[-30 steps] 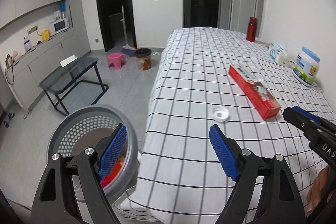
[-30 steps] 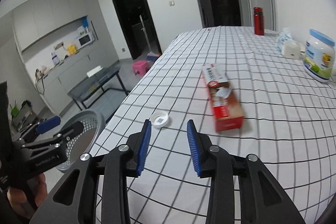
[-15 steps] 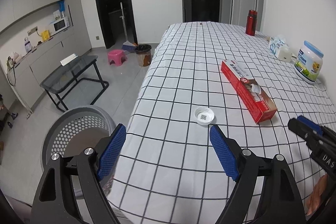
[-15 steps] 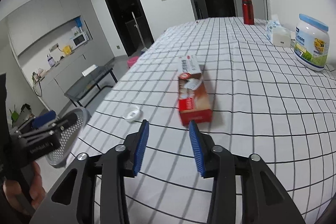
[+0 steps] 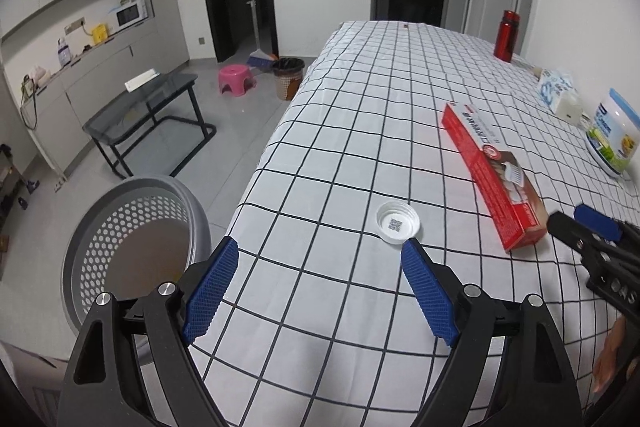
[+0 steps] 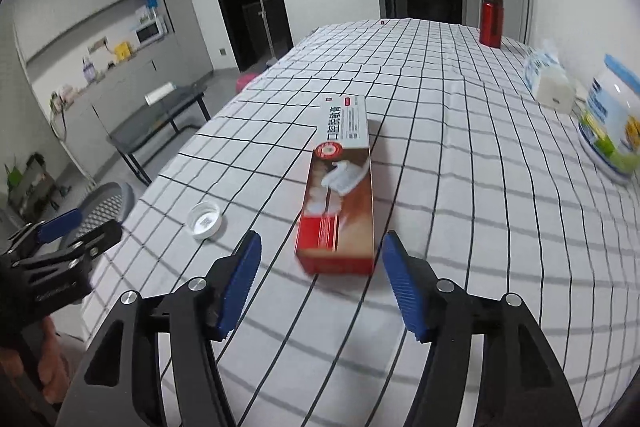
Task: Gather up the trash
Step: 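Move both tools back toward the bottle cap and toothpaste box, then grasp the toothpaste box with the right tool while the left tool grasps the white bottle cap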
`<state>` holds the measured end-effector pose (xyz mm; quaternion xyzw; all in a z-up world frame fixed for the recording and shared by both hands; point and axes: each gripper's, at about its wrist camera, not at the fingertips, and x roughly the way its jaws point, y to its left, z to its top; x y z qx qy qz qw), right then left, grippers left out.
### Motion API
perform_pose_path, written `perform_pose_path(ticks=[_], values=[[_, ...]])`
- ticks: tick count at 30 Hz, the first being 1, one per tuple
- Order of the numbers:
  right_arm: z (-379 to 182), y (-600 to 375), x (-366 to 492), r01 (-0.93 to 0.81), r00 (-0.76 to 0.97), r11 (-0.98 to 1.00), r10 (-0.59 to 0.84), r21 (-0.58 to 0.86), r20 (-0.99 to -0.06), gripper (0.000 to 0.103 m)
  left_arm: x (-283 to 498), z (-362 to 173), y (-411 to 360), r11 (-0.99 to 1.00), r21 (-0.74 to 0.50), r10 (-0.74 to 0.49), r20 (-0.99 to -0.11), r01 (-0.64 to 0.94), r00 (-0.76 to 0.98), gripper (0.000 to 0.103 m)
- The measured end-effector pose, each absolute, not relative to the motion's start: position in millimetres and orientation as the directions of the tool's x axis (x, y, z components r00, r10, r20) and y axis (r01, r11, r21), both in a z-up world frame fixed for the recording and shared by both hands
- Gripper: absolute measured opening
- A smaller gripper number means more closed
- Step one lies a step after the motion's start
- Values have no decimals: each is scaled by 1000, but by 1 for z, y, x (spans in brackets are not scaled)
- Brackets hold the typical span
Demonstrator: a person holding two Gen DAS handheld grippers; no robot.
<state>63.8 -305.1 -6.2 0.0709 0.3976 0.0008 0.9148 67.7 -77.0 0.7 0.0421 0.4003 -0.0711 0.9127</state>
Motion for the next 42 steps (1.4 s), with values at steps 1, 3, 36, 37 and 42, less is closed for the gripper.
perform_pose_path(ticks=[1,3,36,37,42], values=[[-6,-305,72,50,676,991,58,125,-734,61,70,0,-77,987,21,-92,-740,160,667,82],[-7,-305,88,47,662,992,57,118,-747,61,74,-2,-75,988,24,-85,-743,153,664,82],[-38,-306,169,97,562,995,-48,9,-826,61,107,-19,-100,986,34,-79,-771,165,632,82],[-40,-307,170,94,557,996,-45,10,-829,61,107,-20,-101,986,33,-80,-772,166,630,82],[-46,-310,170,83,565,996,-13,41,-825,51,107,-22,-105,985,38,-78,-771,168,632,82]])
